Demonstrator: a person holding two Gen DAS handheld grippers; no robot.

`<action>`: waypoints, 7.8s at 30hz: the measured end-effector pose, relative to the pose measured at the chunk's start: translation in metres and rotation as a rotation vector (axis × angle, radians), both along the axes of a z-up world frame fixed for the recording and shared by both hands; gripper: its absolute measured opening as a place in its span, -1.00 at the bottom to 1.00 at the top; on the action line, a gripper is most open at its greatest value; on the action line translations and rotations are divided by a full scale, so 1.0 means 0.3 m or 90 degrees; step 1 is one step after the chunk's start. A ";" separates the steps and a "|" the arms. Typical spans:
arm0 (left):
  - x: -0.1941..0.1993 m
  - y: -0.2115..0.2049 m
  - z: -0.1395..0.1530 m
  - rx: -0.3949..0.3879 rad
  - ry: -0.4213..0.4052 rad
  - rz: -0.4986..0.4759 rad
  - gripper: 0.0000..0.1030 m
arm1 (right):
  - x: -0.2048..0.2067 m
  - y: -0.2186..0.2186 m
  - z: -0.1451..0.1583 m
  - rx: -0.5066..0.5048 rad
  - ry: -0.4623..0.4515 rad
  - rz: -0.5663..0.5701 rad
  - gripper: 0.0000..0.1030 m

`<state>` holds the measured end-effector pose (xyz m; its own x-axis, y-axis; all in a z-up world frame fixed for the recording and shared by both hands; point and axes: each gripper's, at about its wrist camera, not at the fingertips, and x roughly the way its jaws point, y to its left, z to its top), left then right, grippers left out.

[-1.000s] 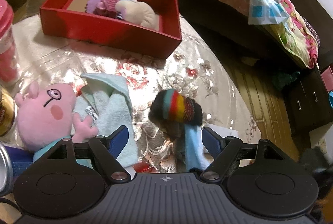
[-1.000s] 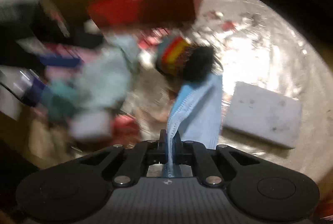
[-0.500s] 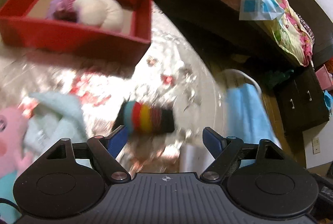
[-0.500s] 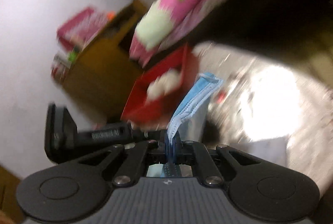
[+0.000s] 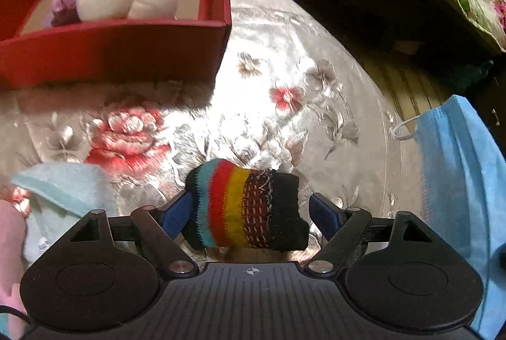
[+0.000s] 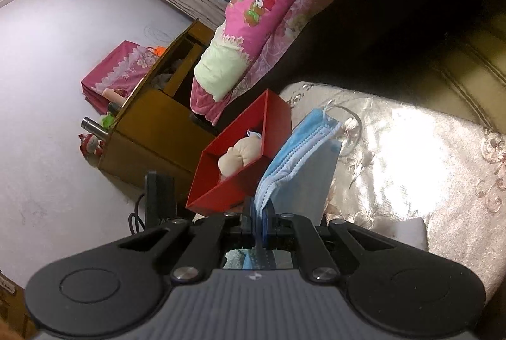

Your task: Organize soft objects

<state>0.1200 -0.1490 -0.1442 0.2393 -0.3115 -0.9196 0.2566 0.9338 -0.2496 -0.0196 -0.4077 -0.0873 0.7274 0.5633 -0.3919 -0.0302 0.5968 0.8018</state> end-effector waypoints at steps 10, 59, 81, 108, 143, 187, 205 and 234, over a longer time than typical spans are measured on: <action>-0.033 0.053 0.018 0.040 -0.006 0.012 -0.54 | 0.029 0.041 -0.014 -0.075 0.023 0.007 -1.00; 0.004 0.510 0.552 -0.160 -0.271 0.263 -0.69 | 0.268 0.521 0.292 -0.242 -0.257 0.065 -1.00; 0.338 0.500 0.440 -0.098 -0.259 0.295 -0.68 | 0.629 0.609 0.249 -0.312 -0.264 0.081 -1.00; 0.192 0.530 0.462 -0.136 -0.232 0.292 0.46 | 0.636 0.622 0.190 -0.356 -0.184 0.123 -0.29; -0.209 0.508 0.311 -0.135 -0.129 0.184 0.49 | 0.244 0.484 0.047 -0.291 -0.043 0.125 -0.20; -0.120 0.324 0.135 -0.057 -0.035 0.085 -0.96 | 0.166 0.185 -0.110 -0.286 0.105 0.022 -0.17; -0.173 0.351 0.201 -0.147 -0.036 0.070 -0.59 | 0.184 0.157 -0.199 -0.344 0.182 0.040 -0.04; -0.077 0.056 -0.005 0.102 -0.068 -0.029 -0.77 | 0.154 0.058 -0.140 -0.287 0.153 -0.012 0.11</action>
<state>0.0970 -0.1322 -0.1458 0.3272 -0.1758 -0.9285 0.3163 0.9462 -0.0677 0.0264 -0.3903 -0.1293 0.5954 0.2874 -0.7503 0.1370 0.8838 0.4473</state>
